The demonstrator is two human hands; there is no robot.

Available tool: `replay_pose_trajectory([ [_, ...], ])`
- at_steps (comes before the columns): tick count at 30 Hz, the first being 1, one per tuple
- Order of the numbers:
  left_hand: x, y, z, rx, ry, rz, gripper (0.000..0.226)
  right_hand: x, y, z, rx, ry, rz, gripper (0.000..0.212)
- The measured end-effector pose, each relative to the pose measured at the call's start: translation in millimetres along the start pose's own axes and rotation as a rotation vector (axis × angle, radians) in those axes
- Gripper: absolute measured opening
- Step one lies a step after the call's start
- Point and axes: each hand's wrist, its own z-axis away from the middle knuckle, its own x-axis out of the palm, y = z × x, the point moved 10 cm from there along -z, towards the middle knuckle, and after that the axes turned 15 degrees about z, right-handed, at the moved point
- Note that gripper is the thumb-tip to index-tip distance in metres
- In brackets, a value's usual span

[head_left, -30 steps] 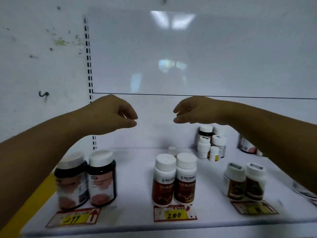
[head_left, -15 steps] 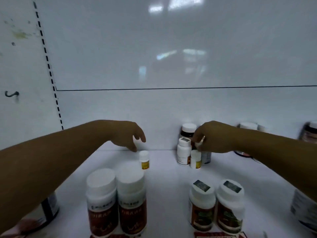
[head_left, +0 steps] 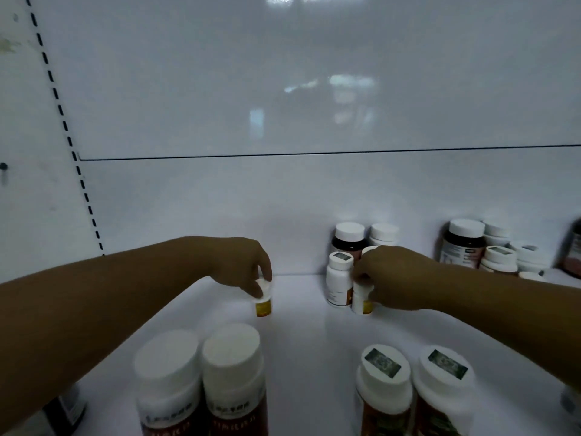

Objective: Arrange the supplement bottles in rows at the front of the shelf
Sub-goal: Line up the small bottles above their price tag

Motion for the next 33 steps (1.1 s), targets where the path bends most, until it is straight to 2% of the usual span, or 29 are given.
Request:
replay_pose_trajectory([
  [6, 0.9, 5.8, -4.5, 0.063, 0.032, 0.03, 0.028, 0.0, -2.5, 7.1, 0.029, -0.036, -0.077, 0.028],
  [9, -22.8, 14.8, 5.9, 0.101, 0.102, 0.356, 0.017, -15.9, 9.5, 12.3, 0.077, -0.022, -0.163, 0.036],
  [11, -45.1, 30.6, 18.5, 0.134, 0.154, 0.54, 0.017, -30.7, 24.5, 23.0, 0.119, 0.016, -0.339, 0.034],
  [15, -73.2, 85.1, 42.4, 0.243, 0.198, 0.699, 0.021, -57.8, 55.4, 51.7, 0.14, 0.102, -0.731, 0.03],
  [17, -71.2, 119.6, 46.1, 0.276, 0.21, 0.733, 0.02, -63.4, 71.7, 70.5, 0.131, 0.134, -0.917, 0.031],
  [20, -55.0, 172.8, 44.7, 0.278, 0.218, 0.742, 0.02, -64.7, 101.7, 102.4, 0.141, 0.205, -1.015, 0.035],
  [29, -7.3, 321.6, 30.0, 0.312, 0.259, 0.759, 0.02, -31.6, 178.8, 203.5, 0.165, 0.249, -1.115, 0.025],
  [33, -1.6, 364.3, 29.0, 0.342, 0.268, 0.734, 0.018, -25.1, 205.7, 237.7, 0.204, 0.253, -1.097, 0.03],
])
